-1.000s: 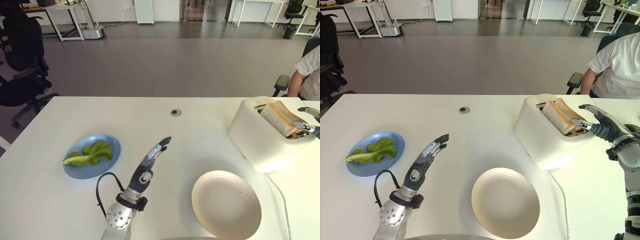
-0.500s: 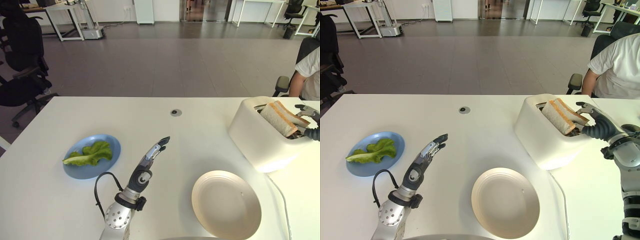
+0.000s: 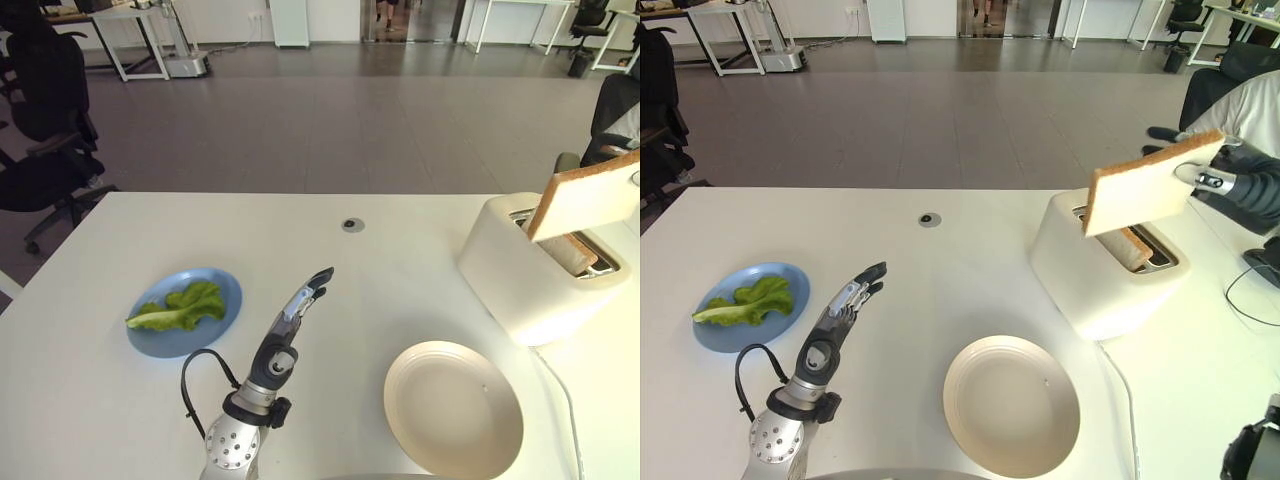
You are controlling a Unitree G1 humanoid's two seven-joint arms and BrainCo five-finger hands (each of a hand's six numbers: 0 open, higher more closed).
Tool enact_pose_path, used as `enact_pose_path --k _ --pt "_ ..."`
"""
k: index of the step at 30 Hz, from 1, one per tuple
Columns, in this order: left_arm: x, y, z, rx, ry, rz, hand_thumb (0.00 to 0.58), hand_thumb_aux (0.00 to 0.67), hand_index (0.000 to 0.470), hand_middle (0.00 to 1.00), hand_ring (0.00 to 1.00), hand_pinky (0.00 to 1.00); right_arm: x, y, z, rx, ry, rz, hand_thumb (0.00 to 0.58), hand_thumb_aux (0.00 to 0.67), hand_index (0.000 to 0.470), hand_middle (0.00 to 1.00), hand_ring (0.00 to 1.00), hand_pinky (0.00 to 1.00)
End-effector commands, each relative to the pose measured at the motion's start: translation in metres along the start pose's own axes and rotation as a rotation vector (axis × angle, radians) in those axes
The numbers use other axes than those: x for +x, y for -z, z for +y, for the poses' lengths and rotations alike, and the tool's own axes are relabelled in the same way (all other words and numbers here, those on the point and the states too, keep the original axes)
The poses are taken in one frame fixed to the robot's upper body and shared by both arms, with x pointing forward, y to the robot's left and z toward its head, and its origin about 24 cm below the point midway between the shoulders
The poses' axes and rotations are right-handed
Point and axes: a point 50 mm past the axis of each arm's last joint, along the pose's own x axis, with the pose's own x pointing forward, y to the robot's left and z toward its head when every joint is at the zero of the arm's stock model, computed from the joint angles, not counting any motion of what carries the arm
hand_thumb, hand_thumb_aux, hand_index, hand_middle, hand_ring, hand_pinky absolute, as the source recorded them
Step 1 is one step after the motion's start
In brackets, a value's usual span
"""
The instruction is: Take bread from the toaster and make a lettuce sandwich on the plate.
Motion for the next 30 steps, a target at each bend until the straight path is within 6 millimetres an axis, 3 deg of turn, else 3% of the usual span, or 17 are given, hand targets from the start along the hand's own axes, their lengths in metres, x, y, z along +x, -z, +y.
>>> enact_pose_path --k 1,6,10,15,21,22,23,24,30 --pt "0.005 -0.024 -0.003 0.066 0.049 -0.082 0.0 0.0 0.0 0.0 0.0 0.0 -0.005 0.007 0.036 0.009 -0.278 0.067 0.58 0.67 0.47 0.0 0.0 0.0" --pt "0.009 -0.046 -0.018 0.101 0.166 -0.154 0.0 0.0 0.0 0.0 0.0 0.0 -0.011 0.024 0.078 -0.042 -0.567 0.122 0.58 0.67 0.47 0.0 0.0 0.0" --pt "0.006 -0.044 -0.015 0.114 0.174 -0.132 0.0 0.0 0.0 0.0 0.0 0.0 0.002 0.073 0.113 -0.044 -0.666 0.26 0.58 0.67 0.47 0.0 0.0 0.0" --pt "0.003 -0.032 0.012 0.089 0.051 -0.067 0.0 0.0 0.0 0.0 0.0 0.0 0.012 0.119 0.118 -0.209 -0.617 0.432 0.58 0.67 0.47 0.0 0.0 0.0" --pt "-0.014 -0.001 0.047 0.11 -0.099 0.151 0.0 0.0 0.0 0.0 0.0 0.0 0.015 0.134 0.128 -0.332 -0.67 0.471 0.58 0.67 0.47 0.0 0.0 0.0" --pt "-0.017 0.002 0.052 0.122 -0.114 0.187 0.0 0.0 0.0 0.0 0.0 0.0 0.018 0.134 0.128 -0.355 -0.659 0.458 0.573 0.596 0.418 0.0 0.0 0.0" --pt "-0.02 0.005 0.056 0.138 -0.127 0.219 0.0 0.0 0.0 0.0 0.0 0.0 0.023 0.131 0.128 -0.402 -0.64 0.42 0.331 0.231 0.162 0.0 0.0 0.0" --pt "-0.023 0.007 0.061 0.163 -0.14 0.247 0.0 0.0 0.0 0.0 0.0 0.0 0.026 0.129 0.129 -0.409 -0.621 0.397 0.0 0.0 0.0 0.0 0.0 0.0" --pt "-0.046 0.002 0.109 0.756 -0.074 0.463 0.0 0.0 0.0 0.0 0.0 0.0 0.04 0.114 0.12 -0.43 -0.468 0.285 0.0 0.0 0.0 0.0 0.0 0.0"
